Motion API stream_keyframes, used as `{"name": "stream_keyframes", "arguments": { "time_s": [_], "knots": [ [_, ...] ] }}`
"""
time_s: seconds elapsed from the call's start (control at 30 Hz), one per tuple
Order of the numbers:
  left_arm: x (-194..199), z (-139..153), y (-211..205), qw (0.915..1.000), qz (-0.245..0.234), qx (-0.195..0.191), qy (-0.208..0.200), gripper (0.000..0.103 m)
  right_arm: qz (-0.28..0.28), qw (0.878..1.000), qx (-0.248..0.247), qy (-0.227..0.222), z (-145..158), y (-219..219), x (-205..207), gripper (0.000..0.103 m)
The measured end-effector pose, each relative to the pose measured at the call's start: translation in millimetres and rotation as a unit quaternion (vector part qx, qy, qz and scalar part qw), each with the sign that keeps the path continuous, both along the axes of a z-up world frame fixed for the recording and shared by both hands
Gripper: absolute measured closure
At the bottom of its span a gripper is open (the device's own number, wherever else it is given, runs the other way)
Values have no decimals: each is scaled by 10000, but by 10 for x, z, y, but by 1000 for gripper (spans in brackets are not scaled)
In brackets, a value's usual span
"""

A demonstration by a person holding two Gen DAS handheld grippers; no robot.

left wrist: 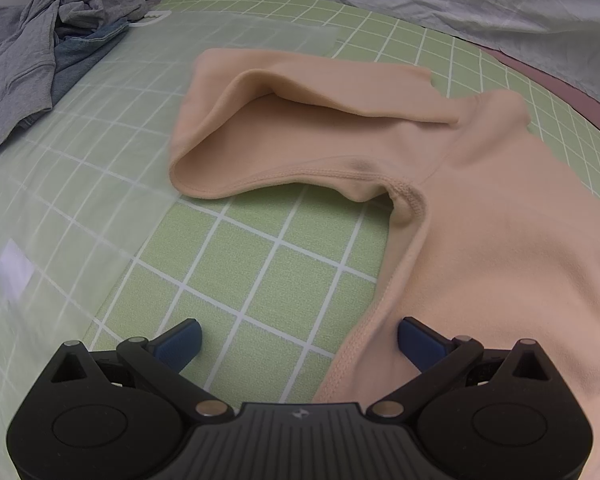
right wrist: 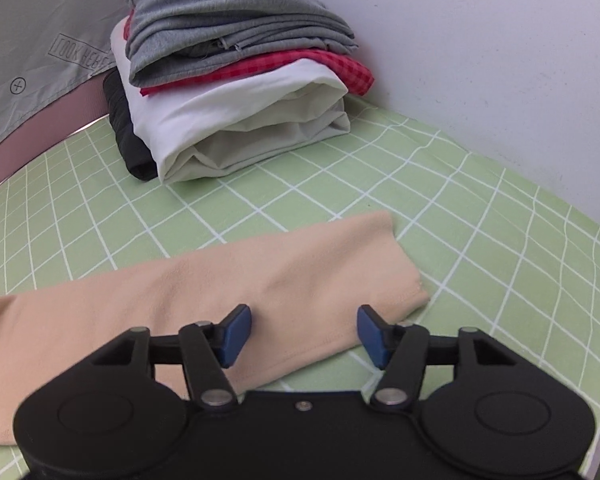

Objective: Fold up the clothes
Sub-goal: 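Pull the sleeve outward with the right gripper and release it flat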

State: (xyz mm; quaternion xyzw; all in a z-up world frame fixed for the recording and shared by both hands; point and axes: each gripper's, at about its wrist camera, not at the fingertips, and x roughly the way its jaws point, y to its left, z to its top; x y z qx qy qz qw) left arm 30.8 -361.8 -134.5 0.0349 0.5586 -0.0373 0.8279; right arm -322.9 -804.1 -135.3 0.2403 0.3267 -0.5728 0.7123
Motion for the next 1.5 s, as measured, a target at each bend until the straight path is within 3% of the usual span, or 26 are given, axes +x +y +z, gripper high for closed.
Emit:
{"name": "stream_keyframes", "arguments": {
  "time_s": [0.03, 0.07, 0.13, 0.3, 0.6, 0.77, 0.83, 0.93, 0.97, 1.07, 1.2, 1.33, 1.43, 1.47, 1.5],
  "knots": [
    [1, 2, 0, 10000, -1, 0, 5, 0, 132, 9999, 0, -13, 8, 15, 13, 73],
    [4, 5, 2, 10000, -5, -1, 12, 0, 256, 9997, 2, -20, 17, 32, 24, 94],
    [4, 8, 6, 10000, -9, -2, 11, 0, 327, 9994, 48, 102, 43, 81, 28, 99],
    [-14, 13, 9, 10000, -2, -8, -37, 0, 8, 9994, 334, -81, 80, 345, -203, 100],
    [-26, 17, 19, 10000, -34, -15, -91, 0, -70, 9978, 657, -69, 112, 1015, -405, 100],
    [-73, 54, 58, 9999, -164, 0, -30, 0, 2, 9960, 825, -335, 107, 1247, -411, 100],
    [-148, 117, 100, 9995, -266, 62, -150, 0, 244, 9961, 818, -223, 118, 1370, -346, 100],
    [-267, 210, 226, 9991, -346, -12, -251, 0, 552, 9966, 529, -293, 190, 1481, -269, 99],
    [-305, 230, 271, 9991, -334, -27, -262, 0, 645, 9965, 430, -313, 215, 1513, -244, 94],
    [-421, 278, 395, 9989, -340, -82, -298, 0, 438, 9987, 52, -272, 278, 1411, -212, 60],
    [-549, 301, 520, 9985, -422, -44, -333, 0, 142, 9997, -48, -181, 198, 1066, -238, 51],
    [-673, 341, 649, 9987, -339, -26, -368, 0, -113, 9978, 254, -608, 55, 825, -371, 49],
    [-752, 345, 713, 9990, -260, -47, -356, 0, -79, 9977, 145, -658, 30, 832, -410, 56],
    [-783, 344, 727, 9991, -246, -46, -350, 0, -138, 9978, 121, -639, 30, 847, -430, 67],
    [-815, 344, 741, 9991, -238, -47, -344, 0, -231, 9976, 109, -647, 29, 855, -469, 84]
  ]
}}
